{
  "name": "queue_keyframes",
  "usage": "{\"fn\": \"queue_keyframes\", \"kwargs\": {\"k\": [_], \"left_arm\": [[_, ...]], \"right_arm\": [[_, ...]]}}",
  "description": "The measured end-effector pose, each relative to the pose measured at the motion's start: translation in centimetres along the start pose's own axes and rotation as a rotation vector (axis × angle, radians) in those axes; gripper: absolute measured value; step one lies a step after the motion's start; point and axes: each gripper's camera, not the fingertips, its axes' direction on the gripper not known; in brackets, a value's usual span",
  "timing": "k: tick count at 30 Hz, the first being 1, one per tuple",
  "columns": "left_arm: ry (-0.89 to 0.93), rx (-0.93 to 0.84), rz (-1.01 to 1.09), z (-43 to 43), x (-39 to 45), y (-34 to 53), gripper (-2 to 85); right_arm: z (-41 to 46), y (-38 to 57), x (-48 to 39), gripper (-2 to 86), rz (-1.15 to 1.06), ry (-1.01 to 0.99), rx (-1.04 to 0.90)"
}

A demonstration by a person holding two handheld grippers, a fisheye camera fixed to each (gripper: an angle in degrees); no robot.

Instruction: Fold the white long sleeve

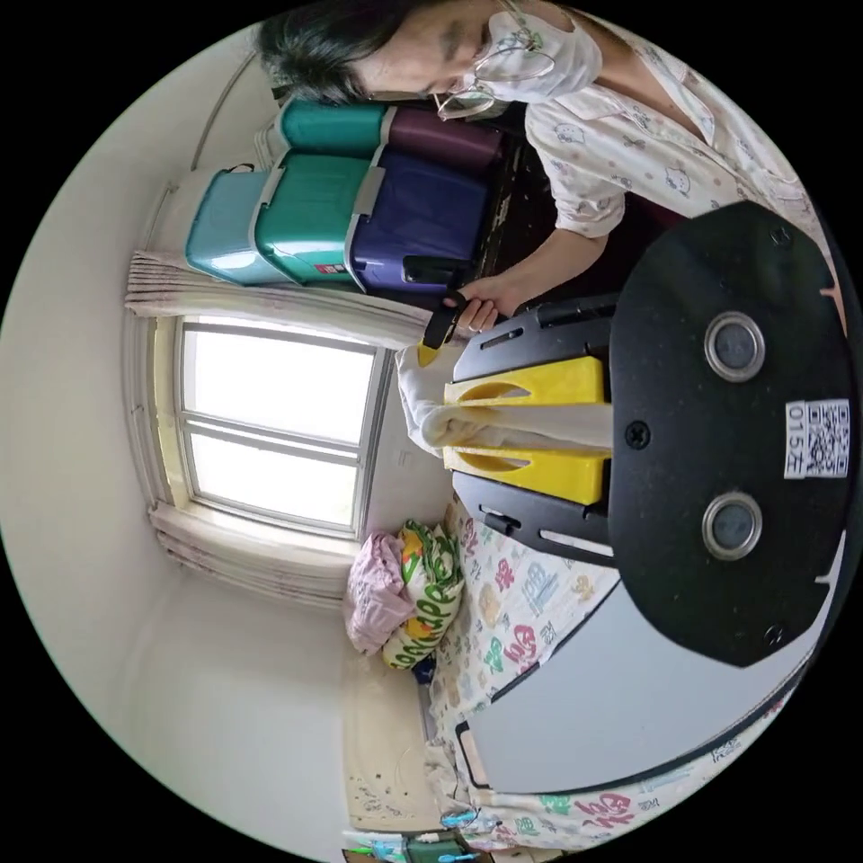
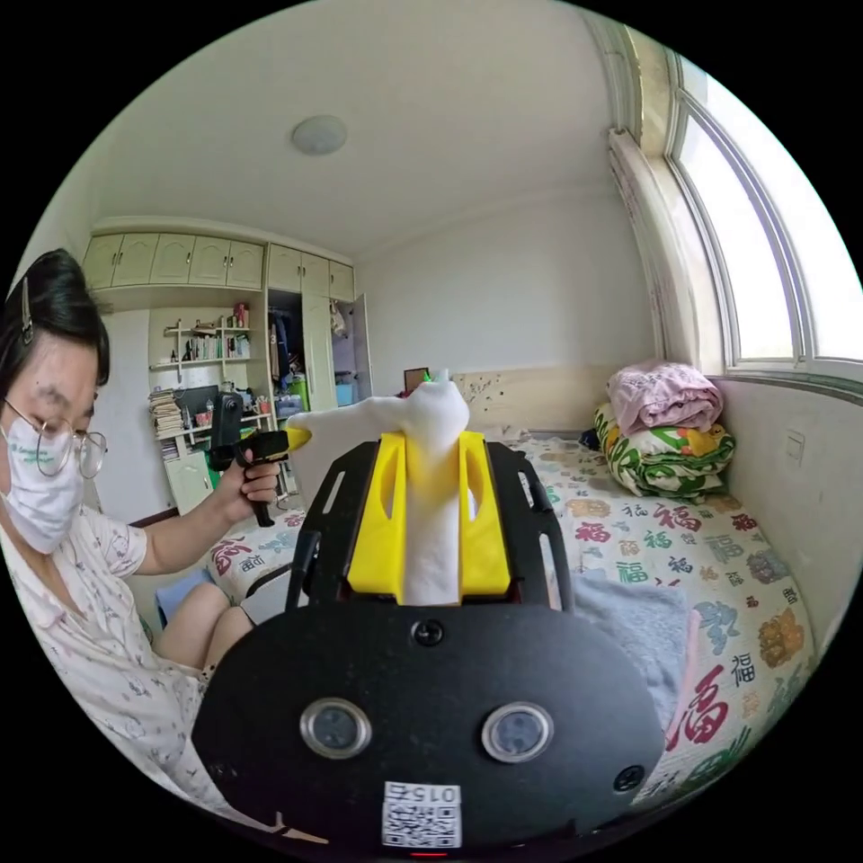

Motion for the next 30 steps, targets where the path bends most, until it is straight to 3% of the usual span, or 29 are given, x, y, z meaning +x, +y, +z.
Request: {"fn": "queue_keyframes", "kwargs": {"k": [6,12,15,17,19,25,30], "left_arm": [[0.175,-0.033,-0.022,7.8,1.9,-3.3,6.4],[0.281,-0.043,-0.153,18.2,-1.5,-6.3,6.9],[0.191,-0.124,-0.274,26.5,-6.4,-5.9,7.7],[-0.131,-0.28,-0.315,33.7,-9.0,-4.0,7.4],[-0.304,-0.368,-0.26,37.3,-8.9,-2.9,7.1],[-0.241,-0.406,-0.097,42.8,-6.1,-1.4,7.1],[-0.095,-0.481,-0.092,47.8,-4.2,0.5,8.6]], "right_arm": [[-2.0,0.3,-1.0,9.0,-0.092,0.159,-0.056],[4.7,0.3,4.0,9.4,-0.116,0.311,-0.145],[14.4,1.9,12.4,9.8,-0.038,0.388,-0.33],[23.6,6.4,21.3,5.7,0.094,0.528,-0.471],[28.0,9.7,25.7,2.8,0.219,0.712,-0.51],[38.8,14.8,27.4,-0.3,0.042,0.91,-0.464],[47.0,21.9,31.7,-0.9,0.003,0.948,-0.618]]}}
